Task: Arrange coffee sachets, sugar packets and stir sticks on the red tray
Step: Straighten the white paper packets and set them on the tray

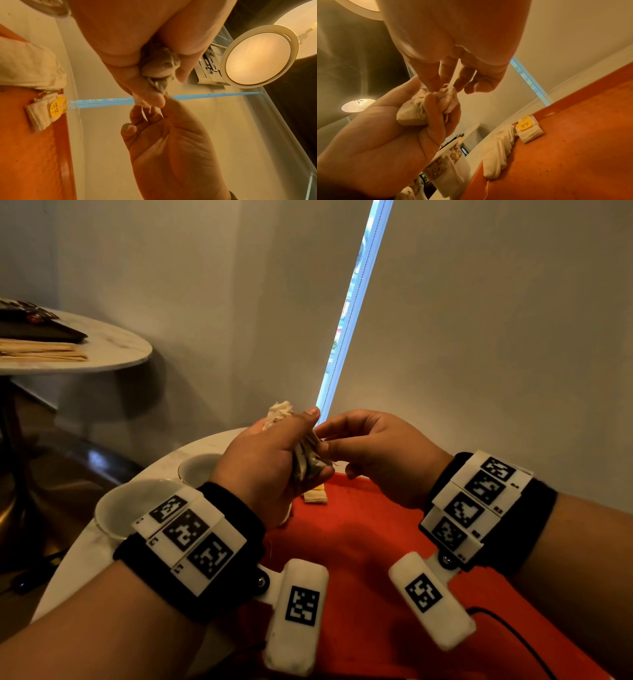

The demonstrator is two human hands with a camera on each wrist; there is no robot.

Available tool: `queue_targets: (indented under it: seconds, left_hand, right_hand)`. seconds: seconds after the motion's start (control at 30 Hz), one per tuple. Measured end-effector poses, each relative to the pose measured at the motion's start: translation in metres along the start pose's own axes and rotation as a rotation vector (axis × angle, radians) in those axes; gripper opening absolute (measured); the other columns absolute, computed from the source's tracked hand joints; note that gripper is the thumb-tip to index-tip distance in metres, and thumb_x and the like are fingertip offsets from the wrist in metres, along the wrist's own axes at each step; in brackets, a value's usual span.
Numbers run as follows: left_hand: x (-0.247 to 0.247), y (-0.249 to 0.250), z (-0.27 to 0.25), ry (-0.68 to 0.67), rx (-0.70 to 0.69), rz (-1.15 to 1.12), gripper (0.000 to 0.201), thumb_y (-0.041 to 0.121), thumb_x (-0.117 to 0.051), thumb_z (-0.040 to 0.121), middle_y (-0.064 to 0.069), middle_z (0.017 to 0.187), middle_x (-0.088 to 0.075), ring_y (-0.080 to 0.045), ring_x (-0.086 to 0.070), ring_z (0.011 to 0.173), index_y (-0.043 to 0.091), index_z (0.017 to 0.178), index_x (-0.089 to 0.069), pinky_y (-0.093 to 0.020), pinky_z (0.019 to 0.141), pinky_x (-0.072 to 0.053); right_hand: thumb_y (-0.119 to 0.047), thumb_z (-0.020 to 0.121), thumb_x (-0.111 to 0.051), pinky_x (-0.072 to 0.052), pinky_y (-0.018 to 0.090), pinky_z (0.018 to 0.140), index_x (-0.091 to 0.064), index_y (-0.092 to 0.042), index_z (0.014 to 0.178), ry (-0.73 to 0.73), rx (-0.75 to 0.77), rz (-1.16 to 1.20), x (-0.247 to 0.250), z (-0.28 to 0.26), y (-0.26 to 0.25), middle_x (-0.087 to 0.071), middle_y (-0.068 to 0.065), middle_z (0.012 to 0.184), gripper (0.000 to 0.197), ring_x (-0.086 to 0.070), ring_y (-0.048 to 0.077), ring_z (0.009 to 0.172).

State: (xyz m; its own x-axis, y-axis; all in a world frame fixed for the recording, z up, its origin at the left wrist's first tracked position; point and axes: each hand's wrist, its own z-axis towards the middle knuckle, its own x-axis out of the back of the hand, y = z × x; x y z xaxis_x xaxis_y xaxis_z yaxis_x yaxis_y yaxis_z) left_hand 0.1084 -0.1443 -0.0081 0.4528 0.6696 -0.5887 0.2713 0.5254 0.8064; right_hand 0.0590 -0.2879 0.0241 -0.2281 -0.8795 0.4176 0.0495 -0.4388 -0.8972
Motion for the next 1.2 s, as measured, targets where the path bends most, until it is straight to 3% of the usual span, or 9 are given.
queue_targets:
  seconds: [0.1, 0.23, 0.43, 0.6, 0.67, 0.8, 0.87, 1.0, 1.2]
  left_hand:
    - [0.001, 0.0, -0.001, -0.078, -0.004, 0.036, 0.021, 0.014, -0.065, 0.09, -0.019, 0.091, -0.062, -0.023, -0.066, 0.075, 0.004, 0.108, -0.06, -0.027, 0.06, -0.057]
    - [0.003, -0.003, 0.001, -0.074, 0.006, 0.025, 0.031, -0.002, -0.06, 0.088, -0.031, 0.111, -0.066, -0.029, -0.068, 0.091, -0.005, 0.119, -0.06, -0.029, 0.067, -0.059]
    - [0.0, -0.002, -0.003, -0.041, 0.033, 0.055, 0.032, -0.005, -0.052, 0.089, -0.021, 0.087, -0.063, -0.022, -0.063, 0.062, 0.005, 0.117, -0.063, -0.025, 0.051, -0.055]
    - [0.0, 0.0, -0.003, -0.005, 0.057, 0.086, 0.029, -0.003, -0.046, 0.089, -0.02, 0.108, -0.06, -0.034, -0.063, 0.087, 0.013, 0.105, -0.064, -0.033, 0.058, -0.061]
    - [0.0, 0.0, -0.004, -0.045, 0.064, 0.084, 0.031, -0.003, -0.044, 0.089, -0.023, 0.111, -0.063, -0.033, -0.064, 0.085, 0.011, 0.109, -0.063, -0.036, 0.059, -0.061]
    - [-0.002, -0.003, -0.006, -0.104, 0.064, 0.016, 0.032, -0.002, -0.05, 0.091, -0.019, 0.097, -0.068, -0.023, -0.071, 0.067, 0.006, 0.119, -0.061, -0.031, 0.056, -0.059]
    - [-0.002, -0.004, -0.005, -0.084, 0.044, 0.003, 0.027, -0.002, -0.055, 0.09, -0.018, 0.093, -0.067, -0.02, -0.07, 0.064, 0.006, 0.115, -0.061, -0.03, 0.058, -0.059]
    - [-0.002, -0.004, -0.004, -0.06, 0.012, 0.011, 0.015, -0.001, -0.06, 0.089, -0.013, 0.082, -0.063, -0.019, -0.065, 0.064, 0.009, 0.1, -0.061, -0.028, 0.057, -0.058]
    - [-0.002, -0.004, -0.003, -0.061, 0.023, 0.039, 0.018, 0.003, -0.061, 0.089, -0.018, 0.088, -0.064, -0.021, -0.065, 0.072, -0.004, 0.105, -0.065, -0.026, 0.058, -0.058]
  right_hand:
    - [-0.005, 0.091, -0.067, -0.045, 0.015, 0.053, -0.072, -0.014, 0.092, 0.045, 0.028, -0.033, -0.003, 0.0, 0.002, -0.071, 0.003, 0.08, 0.01, -0.063, 0.01, 0.071]
    - [-0.018, 0.096, -0.064, -0.046, 0.031, 0.06, -0.072, -0.021, 0.088, 0.136, 0.014, -0.05, -0.003, 0.002, 0.01, -0.07, 0.01, 0.089, 0.012, -0.061, 0.023, 0.083]
    - [-0.024, 0.1, -0.059, -0.05, 0.038, 0.068, -0.071, -0.019, 0.095, 0.251, -0.01, -0.07, 0.004, 0.0, 0.013, -0.072, 0.002, 0.087, 0.014, -0.064, 0.018, 0.08]
    - [-0.015, 0.099, -0.058, -0.044, 0.031, 0.057, -0.067, -0.012, 0.092, 0.201, -0.078, 0.082, 0.009, -0.001, 0.011, -0.069, 0.009, 0.086, 0.012, -0.062, 0.019, 0.073]
    - [-0.011, 0.097, -0.059, -0.043, 0.03, 0.055, -0.066, -0.012, 0.088, 0.13, -0.102, 0.11, 0.009, -0.002, 0.012, -0.067, 0.009, 0.083, 0.012, -0.06, 0.019, 0.073]
    - [-0.016, 0.096, -0.064, -0.044, 0.031, 0.056, -0.069, -0.015, 0.092, 0.129, -0.089, 0.048, 0.005, -0.002, 0.019, -0.07, 0.009, 0.087, 0.006, -0.062, 0.024, 0.081]
    - [-0.017, 0.093, -0.068, -0.044, 0.029, 0.055, -0.07, -0.016, 0.093, 0.147, -0.074, 0.055, 0.004, -0.001, 0.021, -0.071, 0.009, 0.088, 0.002, -0.061, 0.025, 0.081]
    - [-0.024, 0.075, -0.08, -0.045, 0.03, 0.055, -0.071, -0.016, 0.093, 0.098, -0.049, 0.087, 0.004, -0.002, 0.021, -0.073, 0.008, 0.088, 0.022, -0.063, 0.024, 0.079]
    - [-0.007, 0.085, -0.074, -0.044, 0.032, 0.058, -0.068, -0.014, 0.087, 0.129, -0.031, 0.098, 0.005, -0.002, 0.017, -0.072, 0.01, 0.085, 0.01, -0.065, 0.026, 0.081]
